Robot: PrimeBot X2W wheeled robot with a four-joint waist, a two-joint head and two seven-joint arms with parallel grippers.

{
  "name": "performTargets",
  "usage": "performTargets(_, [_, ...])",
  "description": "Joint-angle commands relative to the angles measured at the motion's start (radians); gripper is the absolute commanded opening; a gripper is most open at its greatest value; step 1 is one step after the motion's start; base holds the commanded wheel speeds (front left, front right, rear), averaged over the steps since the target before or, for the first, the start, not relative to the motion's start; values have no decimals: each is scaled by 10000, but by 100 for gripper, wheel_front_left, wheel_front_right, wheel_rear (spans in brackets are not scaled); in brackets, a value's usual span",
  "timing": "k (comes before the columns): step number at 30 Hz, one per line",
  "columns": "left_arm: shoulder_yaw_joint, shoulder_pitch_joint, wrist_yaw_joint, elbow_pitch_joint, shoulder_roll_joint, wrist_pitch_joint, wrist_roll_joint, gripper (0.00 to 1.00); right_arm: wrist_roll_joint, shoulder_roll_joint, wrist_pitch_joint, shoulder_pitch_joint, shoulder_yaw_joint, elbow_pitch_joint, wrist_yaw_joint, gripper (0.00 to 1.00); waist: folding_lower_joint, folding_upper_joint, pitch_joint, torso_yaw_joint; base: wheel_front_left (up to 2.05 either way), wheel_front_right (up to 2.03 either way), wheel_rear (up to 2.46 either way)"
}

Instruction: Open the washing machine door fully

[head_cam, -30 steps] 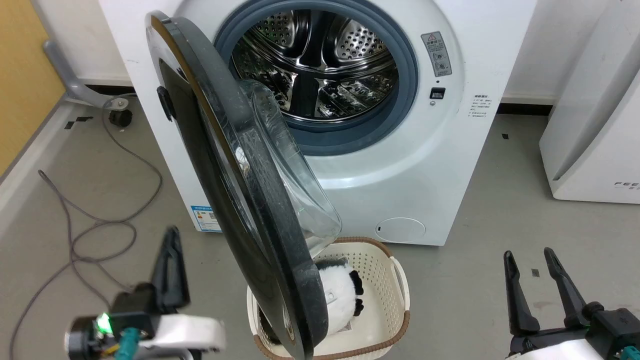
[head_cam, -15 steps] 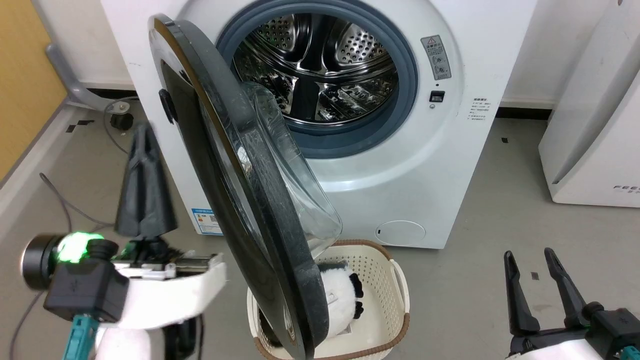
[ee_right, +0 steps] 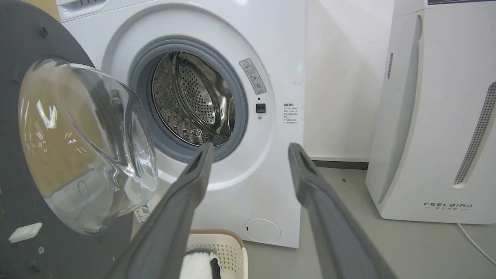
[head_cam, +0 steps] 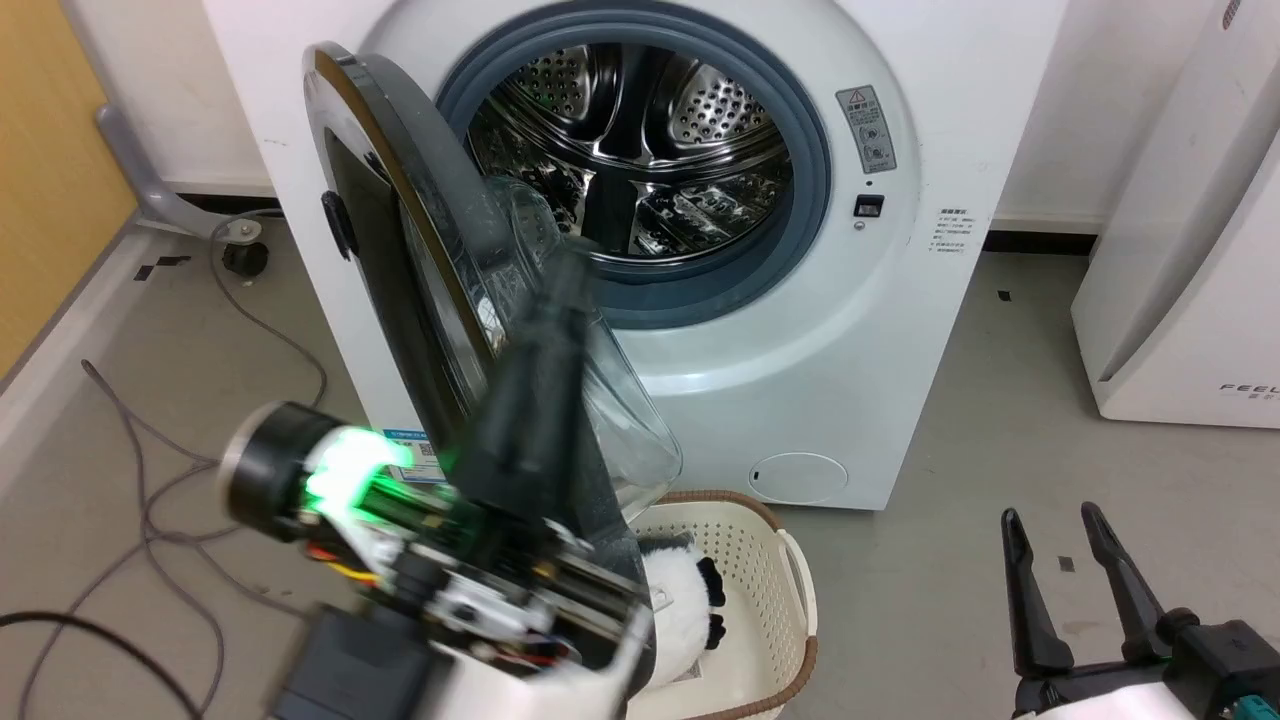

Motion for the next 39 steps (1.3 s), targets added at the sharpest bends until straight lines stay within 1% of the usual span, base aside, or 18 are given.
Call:
performTargets(1, [-235, -108, -63, -12, 17, -42, 147, 0, -41, 41, -43, 197, 8, 22, 8, 100, 0, -1, -17, 12, 0, 0, 0])
performTargets(13, [-2490, 468, -388, 790, 32, -42, 340, 0, -69, 41, -43, 261, -28, 76, 8, 100, 0, -1, -39, 212, 0, 0, 0])
performTargets(22, [-3531, 1155, -504, 2125, 123, -42, 300, 0, -48, 41, -43, 281, -32, 169, 8, 100, 0, -1, 62, 413, 0, 0, 0])
performTargets(28, [-3569, 1472, -371, 3279, 209, -42, 143, 0, -51, 41, -43, 214, -9, 259, 8, 100, 0, -1, 169, 458, 0, 0, 0])
performTargets(35, [-3068, 1663, -111, 4599, 230, -42, -176, 0, -42, 41, -43, 187, -18, 416, 8, 100, 0, -1, 260, 425, 0, 0, 0])
performTargets(39, [-2827, 1727, 6, 4979, 205, -42, -289, 0, -32, 41, -43, 203, -60, 465, 8, 100, 0, -1, 296, 446, 0, 0, 0])
